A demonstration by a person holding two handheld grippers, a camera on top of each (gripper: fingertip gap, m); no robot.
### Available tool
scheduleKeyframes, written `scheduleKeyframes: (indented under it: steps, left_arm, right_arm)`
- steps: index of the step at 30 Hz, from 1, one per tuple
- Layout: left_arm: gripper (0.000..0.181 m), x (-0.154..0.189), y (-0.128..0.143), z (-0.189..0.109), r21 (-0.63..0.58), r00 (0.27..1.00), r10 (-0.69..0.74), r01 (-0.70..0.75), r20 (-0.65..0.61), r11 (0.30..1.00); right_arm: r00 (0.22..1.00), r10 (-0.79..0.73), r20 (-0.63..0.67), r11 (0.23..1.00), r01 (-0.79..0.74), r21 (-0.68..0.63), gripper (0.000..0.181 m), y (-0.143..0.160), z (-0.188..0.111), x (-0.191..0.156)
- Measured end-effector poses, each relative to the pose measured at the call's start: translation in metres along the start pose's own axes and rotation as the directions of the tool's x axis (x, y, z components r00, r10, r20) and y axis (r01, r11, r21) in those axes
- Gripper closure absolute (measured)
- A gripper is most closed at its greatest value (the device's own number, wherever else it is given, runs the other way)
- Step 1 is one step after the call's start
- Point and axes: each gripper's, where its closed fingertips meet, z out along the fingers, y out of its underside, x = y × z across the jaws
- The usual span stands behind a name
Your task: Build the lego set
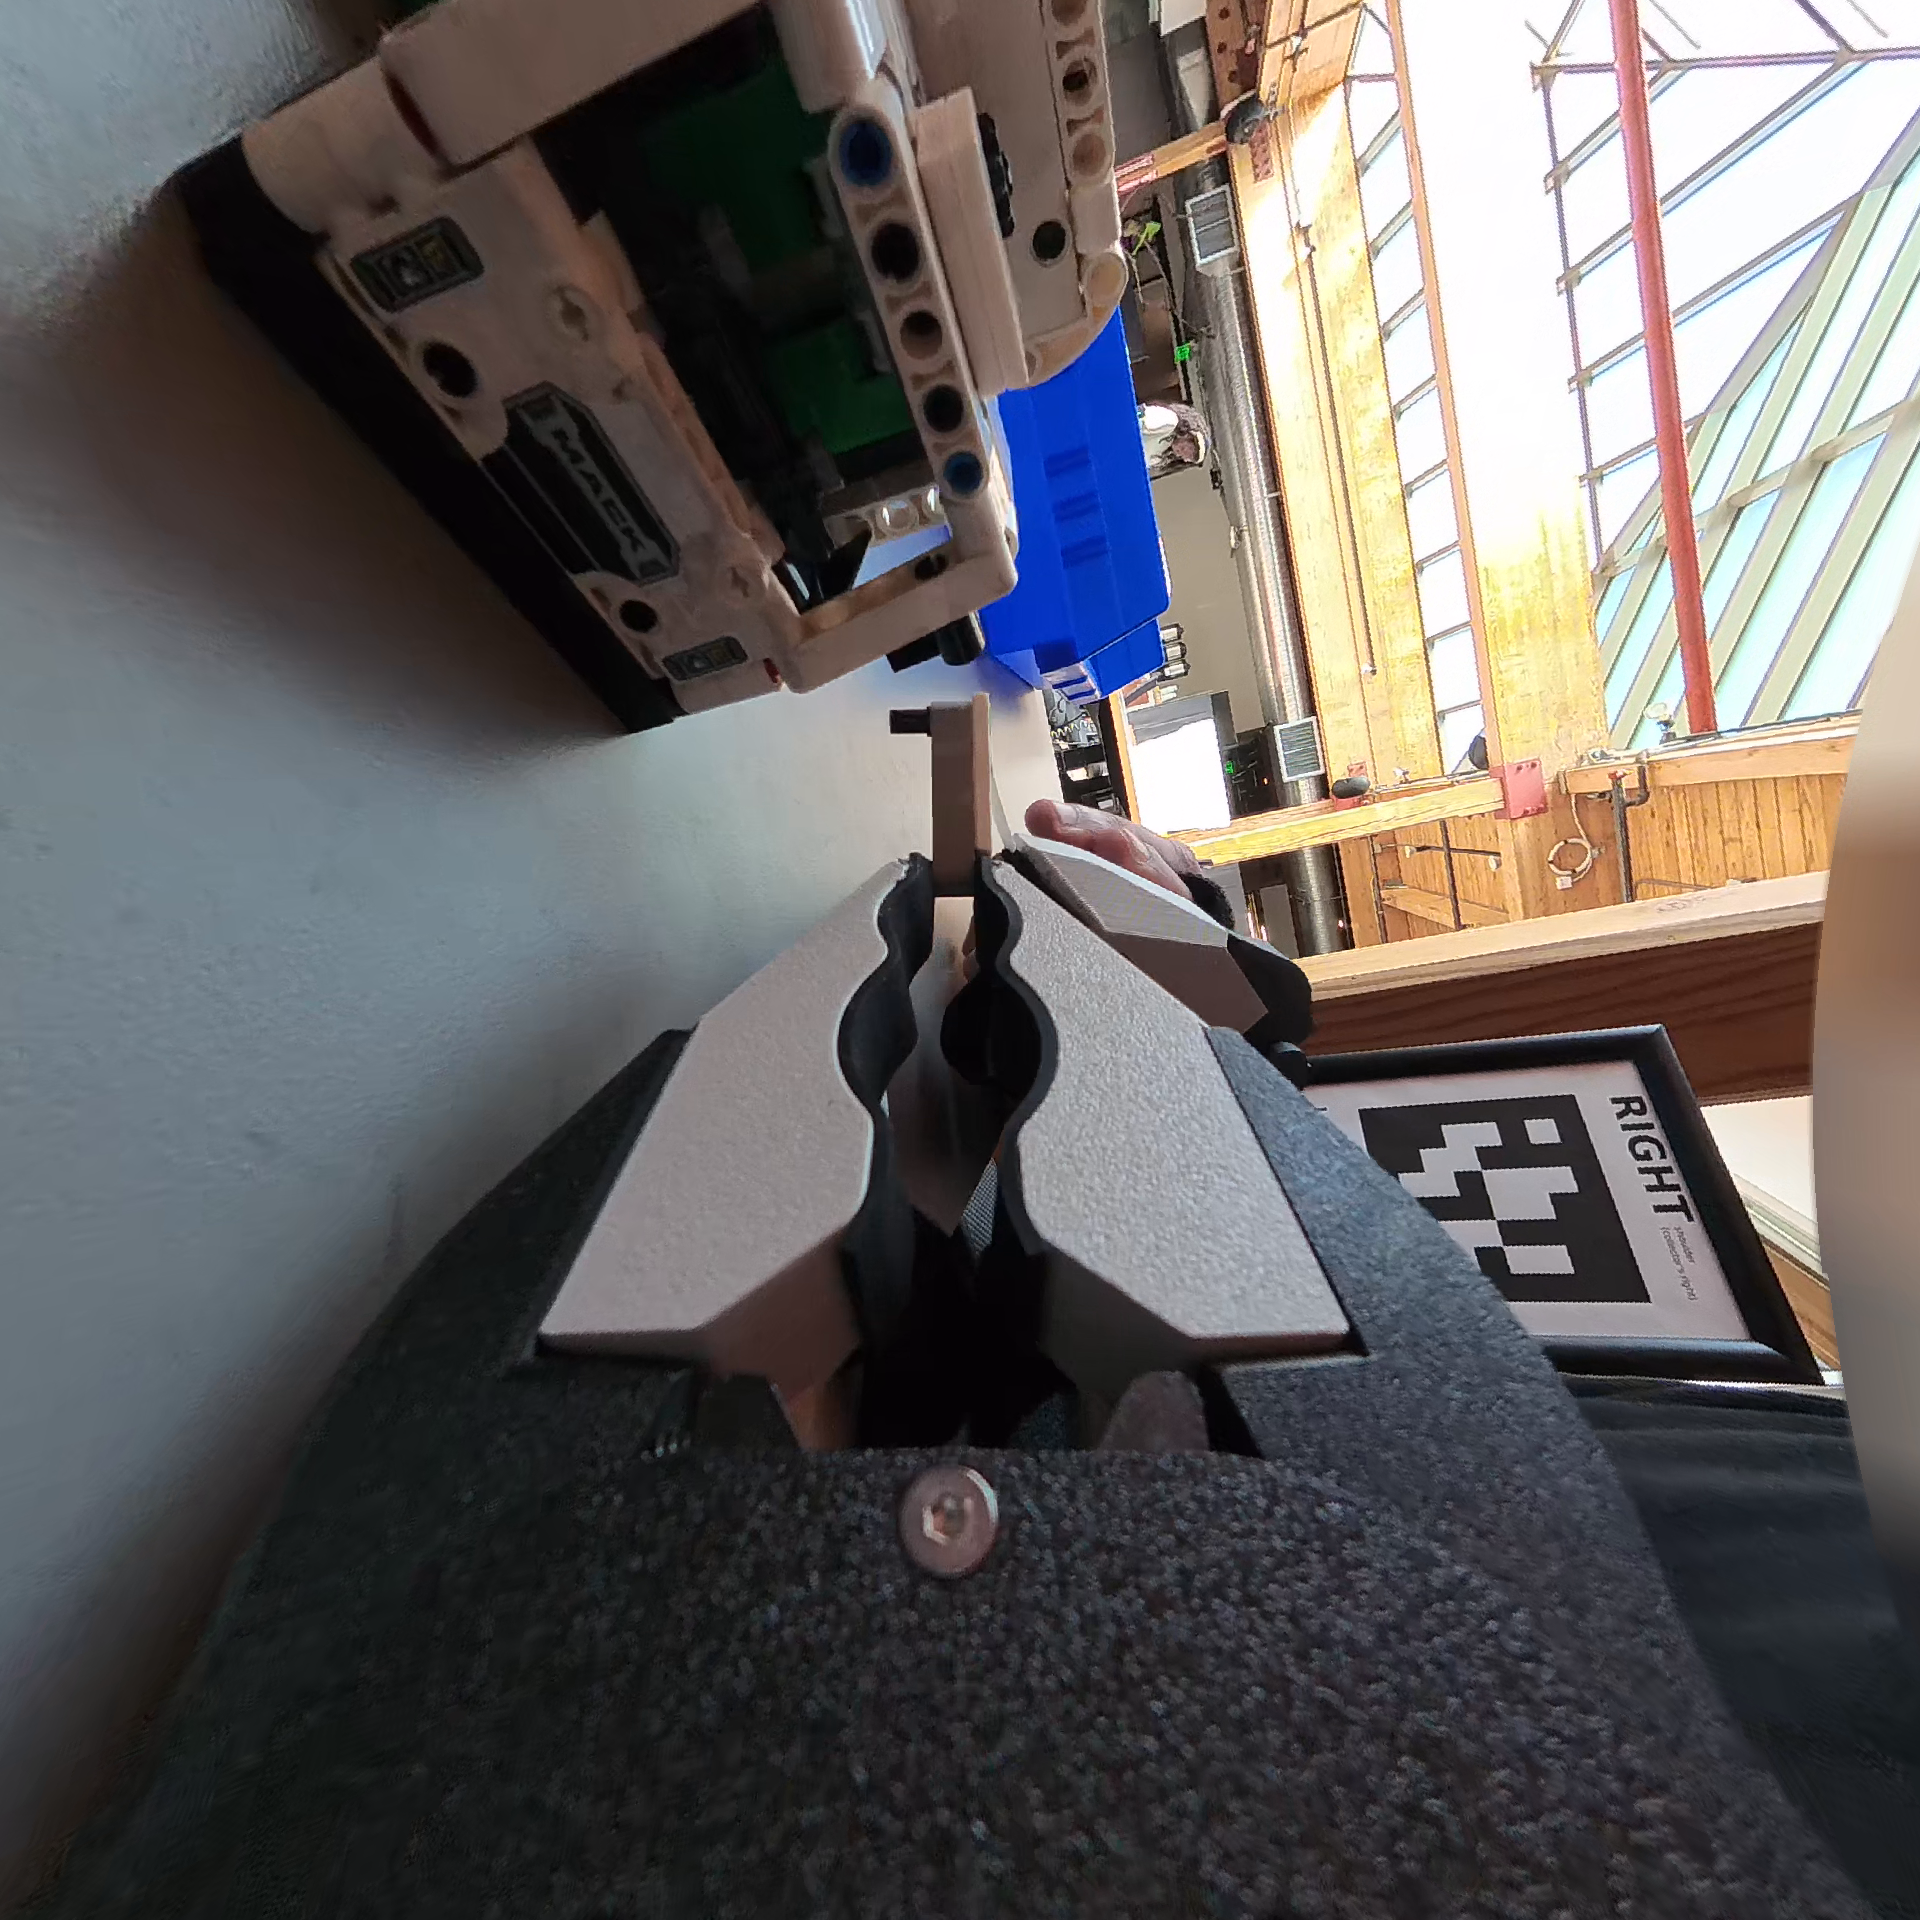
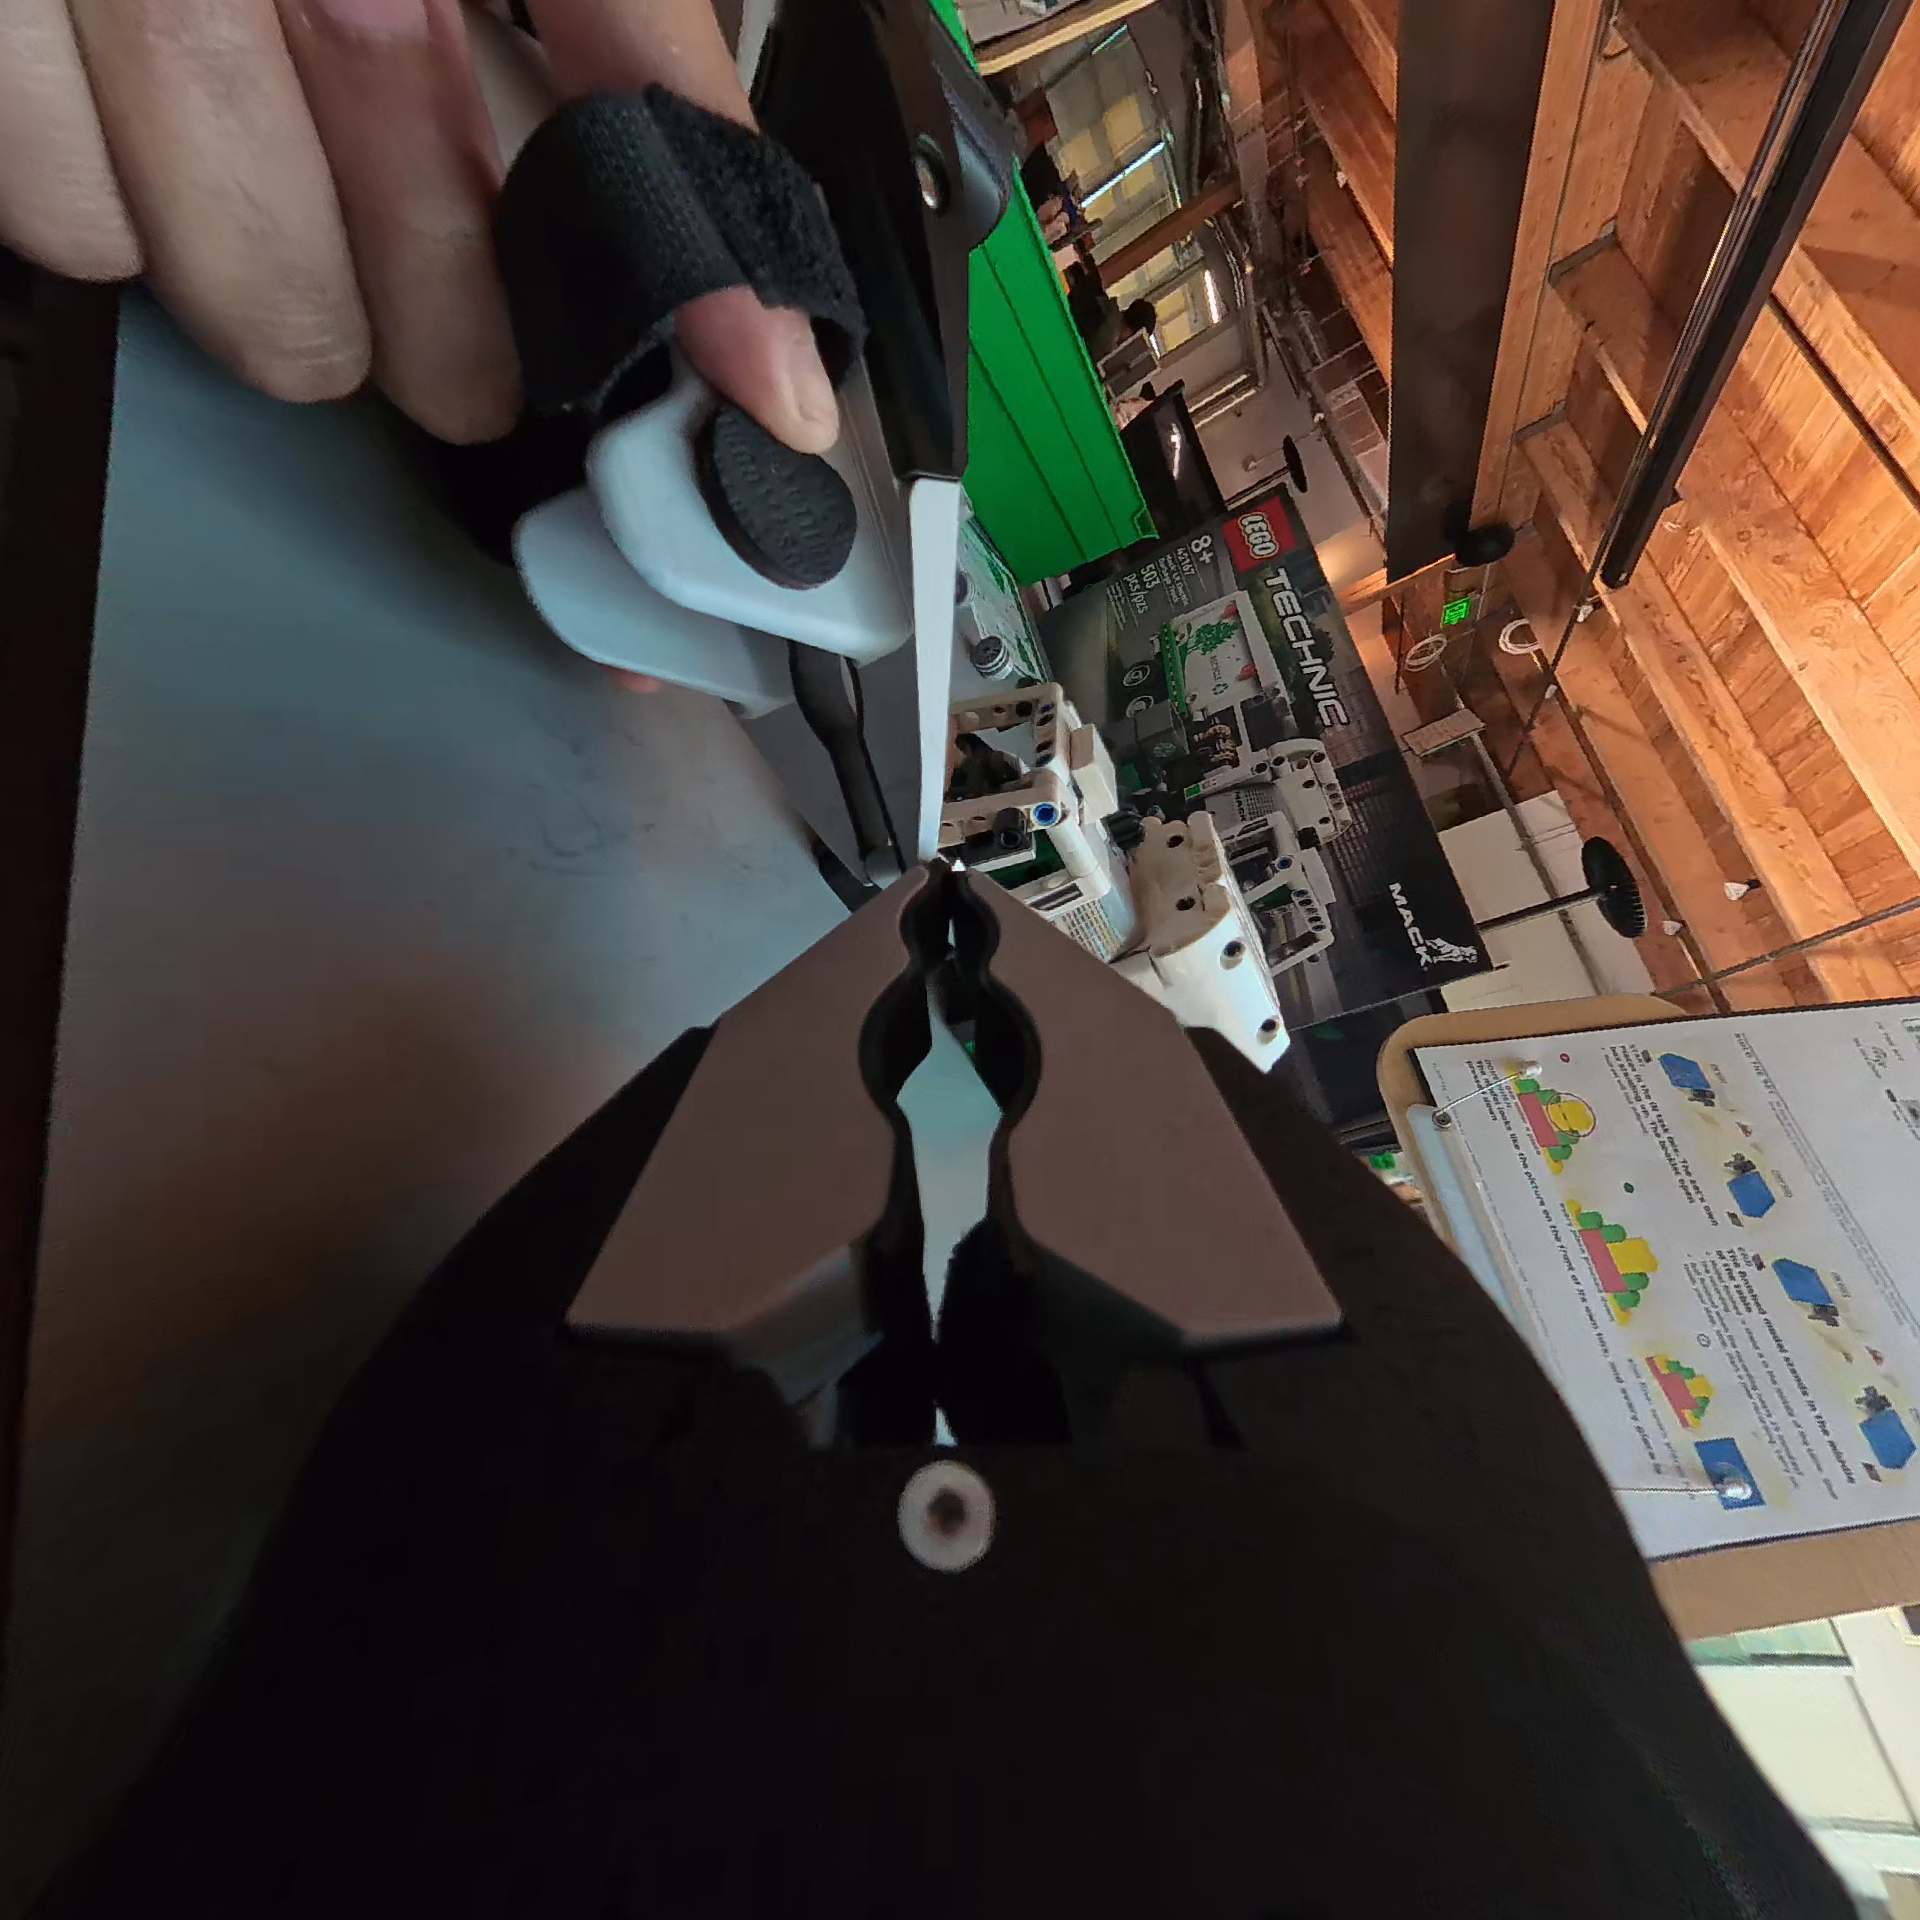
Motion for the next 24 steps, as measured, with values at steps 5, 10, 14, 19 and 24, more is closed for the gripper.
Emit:
scheduleKeyframes:
  steps: [5,10,14,19,24]
  left_arm:
    - [0.175,0.0008,0.0007,-0.0003,-0.009,1.000,-0.010,0.010,-0.009,1.000]
    - [0.175,-0.0001,0.0014,-0.0014,-0.020,1.000,-0.019,0.019,-0.006,1.000]
    - [0.175,0.0010,0.0019,-0.0018,-0.030,0.999,-0.038,0.038,-0.017,0.999]
    - [0.175,0.0019,0.0016,-0.0025,-0.031,0.999,-0.045,0.044,-0.023,0.999]
    - [0.175,0.0026,0.0017,-0.0034,-0.034,0.998,-0.048,0.047,-0.027,0.998]
  right_arm:
    - [0.999,0.051,-0.004,0.999,-0.051,-0.006,0.181,-0.0005,-0.0005,0.0002]
    - [0.997,0.082,0.012,0.997,-0.082,-0.008,0.181,-0.0009,-0.0006,-0.0014]
    - [0.994,0.107,0.024,0.994,-0.107,0.003,0.181,-0.0019,-0.0010,-0.0011]
    - [0.990,0.135,0.042,0.991,-0.136,0.011,0.181,-0.0029,-0.0015,-0.0015]
    - [0.983,0.172,0.065,0.985,-0.174,0.019,0.181,-0.0041,-0.0034,-0.0018]
